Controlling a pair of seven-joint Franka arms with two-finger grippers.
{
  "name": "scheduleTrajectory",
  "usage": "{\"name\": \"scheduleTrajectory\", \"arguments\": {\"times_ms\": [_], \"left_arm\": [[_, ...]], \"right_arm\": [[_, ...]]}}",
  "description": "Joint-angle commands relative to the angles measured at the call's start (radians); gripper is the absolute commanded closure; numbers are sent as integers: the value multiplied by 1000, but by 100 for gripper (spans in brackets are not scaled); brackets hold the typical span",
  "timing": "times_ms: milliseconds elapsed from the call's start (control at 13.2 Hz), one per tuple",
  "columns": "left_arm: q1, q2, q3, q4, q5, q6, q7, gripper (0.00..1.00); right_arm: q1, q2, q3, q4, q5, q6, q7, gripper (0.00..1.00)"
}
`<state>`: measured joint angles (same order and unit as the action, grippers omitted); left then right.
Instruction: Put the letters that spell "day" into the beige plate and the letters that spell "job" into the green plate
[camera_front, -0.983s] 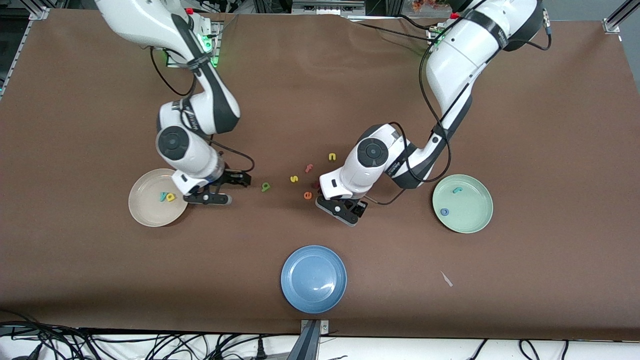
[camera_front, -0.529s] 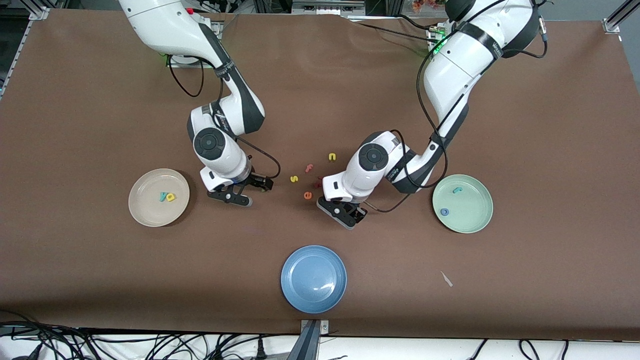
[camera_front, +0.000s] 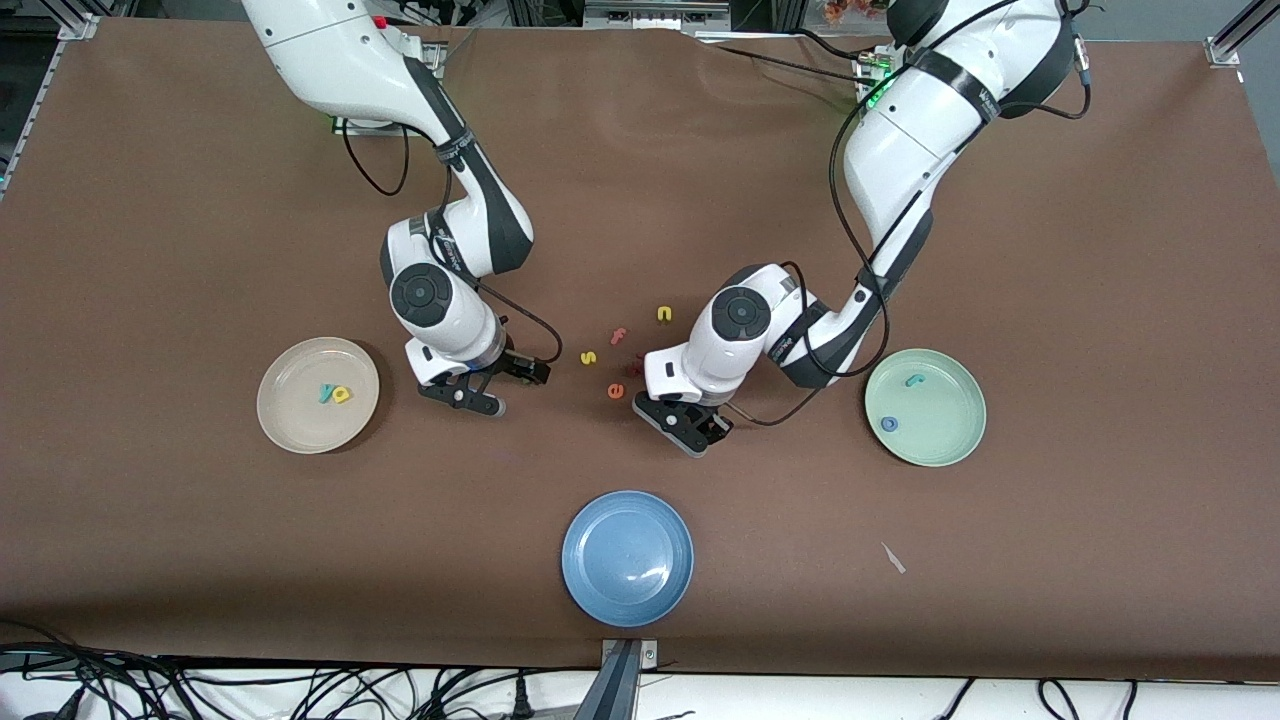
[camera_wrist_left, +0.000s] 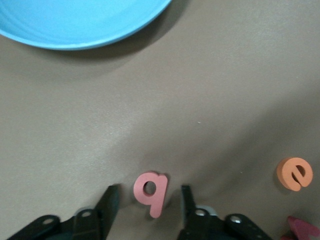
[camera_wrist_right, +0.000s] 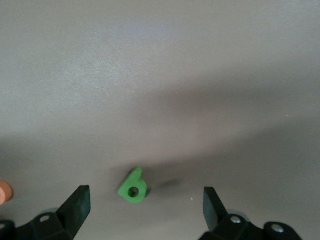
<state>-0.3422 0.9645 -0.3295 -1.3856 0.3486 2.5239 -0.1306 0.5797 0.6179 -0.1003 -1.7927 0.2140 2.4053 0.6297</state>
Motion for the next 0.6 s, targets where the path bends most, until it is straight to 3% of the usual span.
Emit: {"name": "scheduleTrajectory", "arguments": {"times_ms": [0,76,302,529], "left_arm": [[-12,7,12,14,21,7,8,96],[-12,3,12,14,21,7,8,100],[6,-45,10,10,23,-7,8,100],[60,-142,6,-10,21,-136,6,100]], "right_arm": [[18,43,-6,45,24,6,34,0],[20,52,-6,52,24,8,45,0],[37,68,-6,53,22,8,64,0],[58,85,-6,61,7,6,79,2]]}}
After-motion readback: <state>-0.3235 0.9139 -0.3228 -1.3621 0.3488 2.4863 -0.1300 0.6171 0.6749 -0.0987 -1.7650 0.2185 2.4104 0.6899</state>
